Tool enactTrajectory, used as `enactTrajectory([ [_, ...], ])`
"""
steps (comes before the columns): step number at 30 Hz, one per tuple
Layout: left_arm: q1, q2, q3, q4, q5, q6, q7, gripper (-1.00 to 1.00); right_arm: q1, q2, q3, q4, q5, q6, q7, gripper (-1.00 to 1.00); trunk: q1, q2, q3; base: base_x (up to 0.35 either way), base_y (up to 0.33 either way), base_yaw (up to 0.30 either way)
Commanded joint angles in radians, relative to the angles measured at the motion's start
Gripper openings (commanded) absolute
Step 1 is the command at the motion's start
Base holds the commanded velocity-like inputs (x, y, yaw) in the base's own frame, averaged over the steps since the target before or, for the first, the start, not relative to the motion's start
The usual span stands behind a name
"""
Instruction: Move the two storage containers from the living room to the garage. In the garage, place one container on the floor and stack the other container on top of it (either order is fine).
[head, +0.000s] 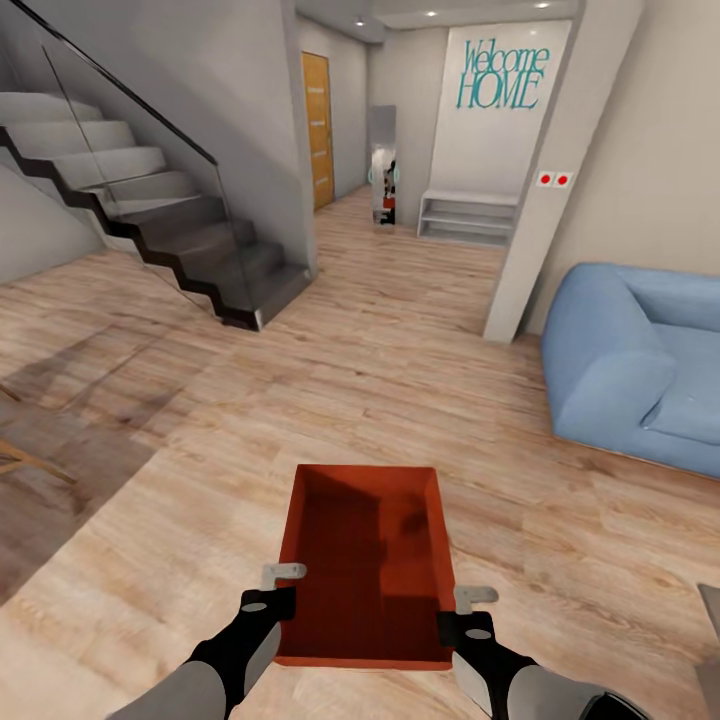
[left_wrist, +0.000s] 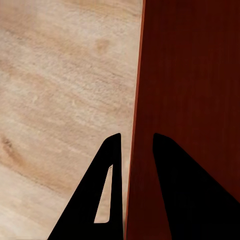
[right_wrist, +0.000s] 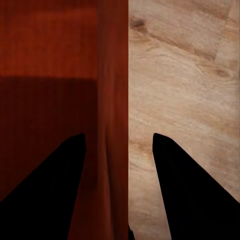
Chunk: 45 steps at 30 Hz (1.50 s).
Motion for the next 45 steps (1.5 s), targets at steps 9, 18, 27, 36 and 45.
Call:
enactTrajectory([
  [9,0.001,0.007,0.004,0.003,-0.005,0.007,0.007,-1.00,-0.001,-0.005,-0.014,0.000,-0.001,-0.061,-0.082,-1.00,0.001,-0.001,-0.001,0.324,0.000,0.000],
  [18,0.001,0.007,0.004,0.003,-0.005,0.007,0.007,-1.00,-0.001,-0.005,-0.014,0.000,-0.001,-0.060,-0.082,-1.00,0.001,-0.001,-0.001,0.324,0.000,0.000],
  [27,0.001,0.007,0.004,0.002,-0.005,0.007,0.007,-1.00,-0.001,-0.005,-0.014,0.000,-0.001,-0.060,-0.082,-1.00,0.001,-0.001,-0.001,0.324,0.000,0.000],
  [36,0.001,0.007,0.004,0.002,-0.005,0.007,0.007,-1.00,-0.001,-0.005,-0.014,0.000,-0.001,-0.060,-0.082,-1.00,0.001,-0.001,-0.001,0.324,0.000,0.000],
  [45,0.001,0.007,0.003,0.003,-0.005,0.007,0.007,-1.00,-0.001,-0.005,-0.014,0.000,0.000,-0.060,-0.082,-1.00,0.001,-0.001,-0.001,0.324,0.000,0.000],
])
